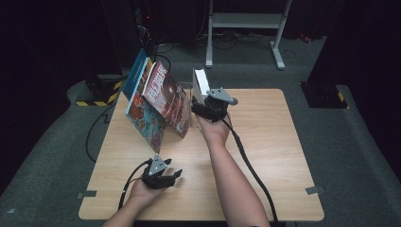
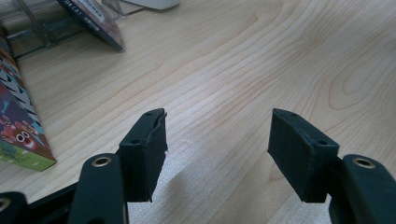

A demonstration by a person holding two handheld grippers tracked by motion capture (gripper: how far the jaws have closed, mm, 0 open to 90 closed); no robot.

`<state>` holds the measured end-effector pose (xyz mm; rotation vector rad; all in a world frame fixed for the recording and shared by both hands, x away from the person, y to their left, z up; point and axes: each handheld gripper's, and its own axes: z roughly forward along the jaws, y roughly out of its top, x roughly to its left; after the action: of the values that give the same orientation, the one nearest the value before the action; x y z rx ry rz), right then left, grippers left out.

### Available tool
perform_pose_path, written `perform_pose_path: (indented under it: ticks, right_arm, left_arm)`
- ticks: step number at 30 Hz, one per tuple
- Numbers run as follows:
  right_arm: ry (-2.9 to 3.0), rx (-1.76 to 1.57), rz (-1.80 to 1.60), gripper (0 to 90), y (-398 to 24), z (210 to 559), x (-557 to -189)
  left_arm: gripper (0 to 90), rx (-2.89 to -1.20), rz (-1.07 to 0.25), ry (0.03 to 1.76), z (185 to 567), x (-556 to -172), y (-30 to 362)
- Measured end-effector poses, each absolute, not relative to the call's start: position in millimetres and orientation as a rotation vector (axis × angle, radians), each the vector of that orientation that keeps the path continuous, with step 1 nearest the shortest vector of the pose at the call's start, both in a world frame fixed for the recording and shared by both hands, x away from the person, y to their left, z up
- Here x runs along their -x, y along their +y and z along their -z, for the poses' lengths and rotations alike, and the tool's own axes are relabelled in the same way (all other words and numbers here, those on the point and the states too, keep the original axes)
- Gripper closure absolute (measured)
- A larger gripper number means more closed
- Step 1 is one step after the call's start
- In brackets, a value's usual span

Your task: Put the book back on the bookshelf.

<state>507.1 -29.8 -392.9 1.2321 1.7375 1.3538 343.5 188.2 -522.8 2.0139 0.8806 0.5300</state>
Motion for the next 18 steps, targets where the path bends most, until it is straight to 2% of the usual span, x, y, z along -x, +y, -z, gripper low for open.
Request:
perform_pose_path:
  ticks: [18]
  right_arm:
    - [1.768, -1.237, -1.325, 14.1, -37.8, 395.6, -488.6]
  left_arm:
    - [35.9, -2.015, -0.533, 0.885, 523.1, -343.4, 187.6]
